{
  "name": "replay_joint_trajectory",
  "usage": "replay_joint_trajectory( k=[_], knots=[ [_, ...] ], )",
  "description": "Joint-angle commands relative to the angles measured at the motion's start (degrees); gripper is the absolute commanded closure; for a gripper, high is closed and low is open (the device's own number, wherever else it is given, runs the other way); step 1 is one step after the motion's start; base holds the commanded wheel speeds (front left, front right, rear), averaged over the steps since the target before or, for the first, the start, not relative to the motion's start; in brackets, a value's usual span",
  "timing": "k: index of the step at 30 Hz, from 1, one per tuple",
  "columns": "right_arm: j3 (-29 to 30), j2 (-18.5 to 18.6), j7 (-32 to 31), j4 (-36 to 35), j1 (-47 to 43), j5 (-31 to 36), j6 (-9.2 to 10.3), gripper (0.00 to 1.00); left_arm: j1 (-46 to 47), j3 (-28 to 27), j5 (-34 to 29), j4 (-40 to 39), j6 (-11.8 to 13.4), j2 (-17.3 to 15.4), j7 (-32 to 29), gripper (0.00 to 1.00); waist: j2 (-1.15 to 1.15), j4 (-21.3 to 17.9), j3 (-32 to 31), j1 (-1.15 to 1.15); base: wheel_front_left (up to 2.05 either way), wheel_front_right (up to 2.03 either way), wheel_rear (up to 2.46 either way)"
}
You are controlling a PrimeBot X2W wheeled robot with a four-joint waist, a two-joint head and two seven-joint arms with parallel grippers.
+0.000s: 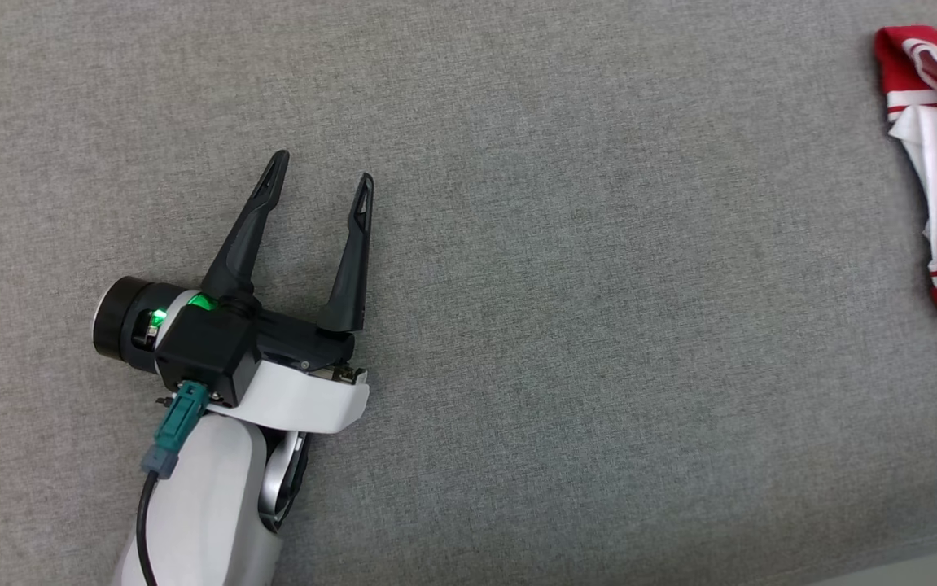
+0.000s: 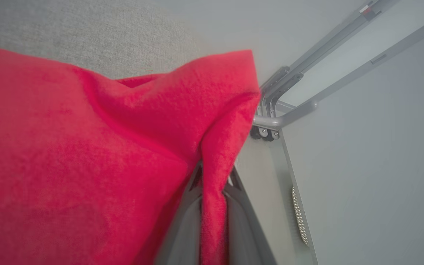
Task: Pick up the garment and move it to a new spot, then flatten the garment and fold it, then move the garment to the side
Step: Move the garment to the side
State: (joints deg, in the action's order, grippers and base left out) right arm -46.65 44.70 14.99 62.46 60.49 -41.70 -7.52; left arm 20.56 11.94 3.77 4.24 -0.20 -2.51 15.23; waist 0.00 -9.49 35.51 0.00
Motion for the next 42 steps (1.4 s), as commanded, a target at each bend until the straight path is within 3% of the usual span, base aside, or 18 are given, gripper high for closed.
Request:
replay_joint_trajectory(
  k=[1, 5, 6, 7, 16, 27, 34, 42],
  knots=[
    [0.7, -0.1, 0.3, 1.0, 0.3, 0.9, 0.06, 1.0, -0.2, -0.5, -0.1, 1.6, 0.0, -0.8, -0.3, 0.0, 0.0, 0.3, 0.0, 0.0, 0.0, 0.0, 0.0],
    [3.6, -1.4, 0.3, 4.0, -0.3, 2.2, 0.06, 1.0, -0.4, -0.6, 0.2, 1.6, 0.3, -0.9, -0.3, 0.0, 0.0, 0.8, -0.3, 0.0, 0.0, 0.0, 0.0],
    [4.2, -1.5, 0.3, 4.2, -0.3, 2.7, 0.06, 0.54, -0.6, -0.7, 0.2, 1.5, 0.3, -0.8, -0.3, 0.0, 0.0, 0.8, -0.4, 0.0, 0.0, 0.0, 0.0],
    [4.8, -1.9, 0.3, 5.2, -0.9, 2.5, 0.06, 0.0, -0.7, -0.7, 0.3, 1.5, 0.3, -0.8, -0.3, 0.0, 0.0, 0.9, -0.5, 0.0, 0.0, 0.0, 0.0],
    [7.7, -2.9, 0.2, 2.2, -0.7, 5.6, 0.05, 0.0, -1.4, 0.1, 1.2, 1.4, 0.9, -0.6, -0.2, 0.0, 0.0, 1.2, -4.2, 0.0, 0.0, 0.0, 0.0],
    [9.2, -5.4, 0.2, -7.1, -2.9, 9.3, 0.05, 0.0, -6.3, 0.6, 3.5, 1.6, 3.2, -0.5, -0.2, 0.0, 0.0, 1.5, -16.1, 0.0, 0.0, 0.0, 0.0],
    [10.7, -9.8, 0.2, -15.1, -8.3, 8.9, 0.05, 0.0, -10.5, -1.5, 3.3, 1.5, 4.5, -0.5, -0.2, 0.0, 0.0, 1.9, -23.2, 0.0, 0.0, 0.0, 0.0],
    [17.5, -16.0, 0.2, -27.1, -18.9, 10.1, 0.05, 0.0, -14.8, -5.0, 2.7, 0.7, 5.3, -0.5, -0.2, 0.0, 0.0, 2.8, -29.4, 0.0, 0.0, 0.0, 0.0]
  ],
)
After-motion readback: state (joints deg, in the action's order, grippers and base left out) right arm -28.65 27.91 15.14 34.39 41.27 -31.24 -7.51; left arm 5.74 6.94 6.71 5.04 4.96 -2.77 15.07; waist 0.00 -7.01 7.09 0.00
